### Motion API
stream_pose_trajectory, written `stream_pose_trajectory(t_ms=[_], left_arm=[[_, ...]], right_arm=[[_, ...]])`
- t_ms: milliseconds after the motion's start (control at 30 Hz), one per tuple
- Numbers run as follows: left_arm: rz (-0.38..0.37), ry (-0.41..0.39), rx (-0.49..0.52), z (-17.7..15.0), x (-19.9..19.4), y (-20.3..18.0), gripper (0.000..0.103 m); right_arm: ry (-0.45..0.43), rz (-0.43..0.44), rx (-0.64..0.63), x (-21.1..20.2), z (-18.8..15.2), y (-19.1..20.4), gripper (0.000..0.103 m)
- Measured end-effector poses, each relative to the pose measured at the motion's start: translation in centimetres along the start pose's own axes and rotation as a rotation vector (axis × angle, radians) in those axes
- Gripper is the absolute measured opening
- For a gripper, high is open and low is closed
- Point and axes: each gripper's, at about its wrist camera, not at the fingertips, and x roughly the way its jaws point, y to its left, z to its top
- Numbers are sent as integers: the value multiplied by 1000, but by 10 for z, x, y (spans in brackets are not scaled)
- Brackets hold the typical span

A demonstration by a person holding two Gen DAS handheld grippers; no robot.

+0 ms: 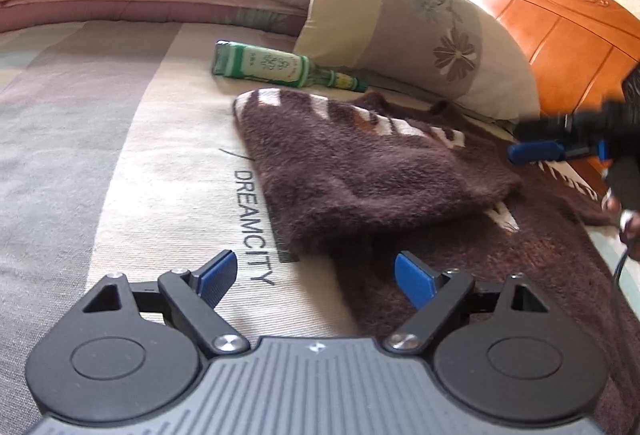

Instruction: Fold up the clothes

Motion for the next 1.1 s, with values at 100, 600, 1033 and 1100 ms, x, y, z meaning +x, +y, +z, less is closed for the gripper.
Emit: stream_pose_trajectory(t_ms=[100, 600, 1033, 1100], left_arm=[[-3, 4, -10, 0, 3, 2, 86], [-35, 12, -2, 0, 3, -4, 86], [-36, 73, 38, -1, 10, -7, 89], [-40, 76, 33, -1, 10, -6, 89]], right_arm=[[9, 100, 39, 25, 14, 0, 103], [-31, 34, 313, 48, 13, -72, 103], [93, -257, 18, 84, 27, -28, 103], [84, -316, -8, 83, 34, -16, 103]])
